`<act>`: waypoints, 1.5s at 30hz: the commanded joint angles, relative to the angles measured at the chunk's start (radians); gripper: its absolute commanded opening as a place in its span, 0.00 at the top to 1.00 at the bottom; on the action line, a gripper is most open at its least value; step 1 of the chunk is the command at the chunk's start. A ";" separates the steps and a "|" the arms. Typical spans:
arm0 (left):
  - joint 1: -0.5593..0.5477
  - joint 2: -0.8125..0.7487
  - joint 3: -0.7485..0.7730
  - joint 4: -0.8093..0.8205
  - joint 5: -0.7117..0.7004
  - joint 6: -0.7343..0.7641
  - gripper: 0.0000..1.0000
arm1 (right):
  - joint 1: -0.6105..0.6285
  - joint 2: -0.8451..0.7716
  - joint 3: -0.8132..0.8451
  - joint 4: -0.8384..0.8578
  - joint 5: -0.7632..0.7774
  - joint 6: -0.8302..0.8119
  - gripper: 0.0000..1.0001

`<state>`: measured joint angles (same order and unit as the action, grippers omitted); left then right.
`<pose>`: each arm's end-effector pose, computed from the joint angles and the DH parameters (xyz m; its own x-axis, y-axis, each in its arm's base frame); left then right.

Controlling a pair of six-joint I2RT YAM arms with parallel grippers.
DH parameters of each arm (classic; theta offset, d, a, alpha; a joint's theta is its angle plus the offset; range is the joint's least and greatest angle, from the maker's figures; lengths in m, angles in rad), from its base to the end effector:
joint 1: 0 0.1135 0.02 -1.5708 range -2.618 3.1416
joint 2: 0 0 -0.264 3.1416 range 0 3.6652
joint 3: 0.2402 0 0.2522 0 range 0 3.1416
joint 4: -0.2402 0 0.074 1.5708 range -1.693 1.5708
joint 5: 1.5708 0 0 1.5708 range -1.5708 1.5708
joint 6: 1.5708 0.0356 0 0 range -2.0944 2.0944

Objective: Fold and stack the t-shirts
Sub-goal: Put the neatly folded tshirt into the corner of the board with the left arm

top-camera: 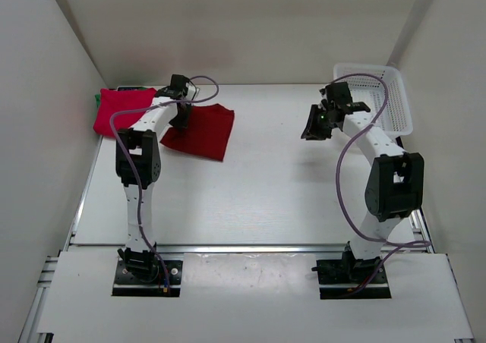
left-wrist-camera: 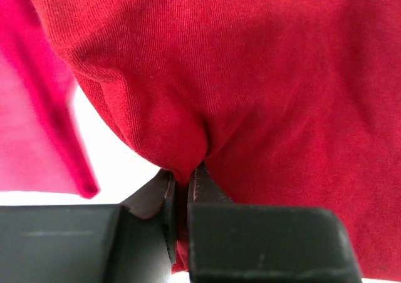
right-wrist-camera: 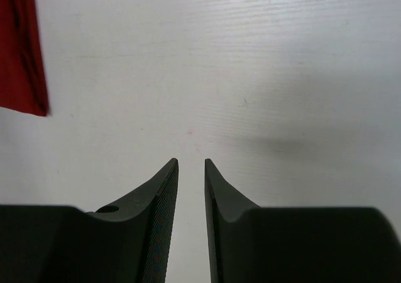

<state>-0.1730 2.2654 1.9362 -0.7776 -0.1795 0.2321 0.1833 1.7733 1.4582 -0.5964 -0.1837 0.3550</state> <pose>0.4828 -0.0779 0.1964 -0.8364 0.3759 -0.3988 0.2909 0.9212 0.2583 0.3836 0.0777 0.2671 -0.8293 0.1938 -0.5242 -0.0010 0.9374 0.3483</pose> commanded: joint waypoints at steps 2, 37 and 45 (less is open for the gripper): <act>0.018 -0.164 -0.032 0.127 -0.279 0.145 1.00 | -0.001 -0.040 -0.027 0.009 0.013 -0.024 0.72; 0.369 -0.172 0.007 0.270 -0.322 0.263 1.00 | 0.036 -0.020 0.008 0.003 0.007 -0.059 0.68; 0.455 0.002 0.222 0.153 -0.370 0.159 0.11 | 0.061 -0.008 0.039 -0.011 -0.013 -0.074 0.68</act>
<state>0.2432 2.2784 2.0975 -0.5785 -0.5140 0.4438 0.2314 1.7626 1.4513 -0.5976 -0.1860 0.3046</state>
